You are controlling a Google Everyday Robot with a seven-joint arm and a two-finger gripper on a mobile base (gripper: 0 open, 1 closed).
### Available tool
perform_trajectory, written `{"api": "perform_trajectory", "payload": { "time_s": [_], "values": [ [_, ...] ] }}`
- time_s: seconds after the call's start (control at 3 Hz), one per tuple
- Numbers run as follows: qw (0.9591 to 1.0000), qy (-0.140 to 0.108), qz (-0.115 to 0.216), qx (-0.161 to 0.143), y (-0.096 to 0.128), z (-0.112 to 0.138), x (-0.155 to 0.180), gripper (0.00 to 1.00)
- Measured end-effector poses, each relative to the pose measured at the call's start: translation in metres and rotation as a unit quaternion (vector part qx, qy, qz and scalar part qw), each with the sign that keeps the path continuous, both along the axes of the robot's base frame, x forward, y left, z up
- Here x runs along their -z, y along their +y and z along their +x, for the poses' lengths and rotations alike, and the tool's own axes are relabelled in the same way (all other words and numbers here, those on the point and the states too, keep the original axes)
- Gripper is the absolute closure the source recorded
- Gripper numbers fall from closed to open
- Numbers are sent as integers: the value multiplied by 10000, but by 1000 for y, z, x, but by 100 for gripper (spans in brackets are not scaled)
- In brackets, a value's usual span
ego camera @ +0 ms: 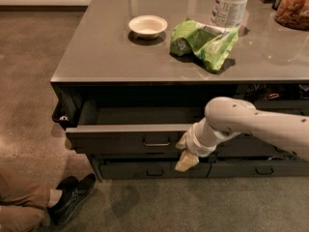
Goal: Close top drawer
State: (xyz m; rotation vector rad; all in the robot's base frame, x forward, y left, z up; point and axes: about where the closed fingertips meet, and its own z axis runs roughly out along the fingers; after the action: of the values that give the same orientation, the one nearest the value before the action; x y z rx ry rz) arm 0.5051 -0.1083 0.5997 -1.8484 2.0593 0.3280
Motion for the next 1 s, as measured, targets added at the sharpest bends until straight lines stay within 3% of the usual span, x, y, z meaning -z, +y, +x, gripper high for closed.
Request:
{"api": "perform_trajectory", "payload": {
  "time_s": [0.33,0.67,1.0],
  "values": [
    [9998,-128,-126,120,1,20,-2,39],
    [9986,-318,-315,295,-3,49,-9,16],
    [9986,-318,-315,295,-3,48,-9,0]
  ]
}}
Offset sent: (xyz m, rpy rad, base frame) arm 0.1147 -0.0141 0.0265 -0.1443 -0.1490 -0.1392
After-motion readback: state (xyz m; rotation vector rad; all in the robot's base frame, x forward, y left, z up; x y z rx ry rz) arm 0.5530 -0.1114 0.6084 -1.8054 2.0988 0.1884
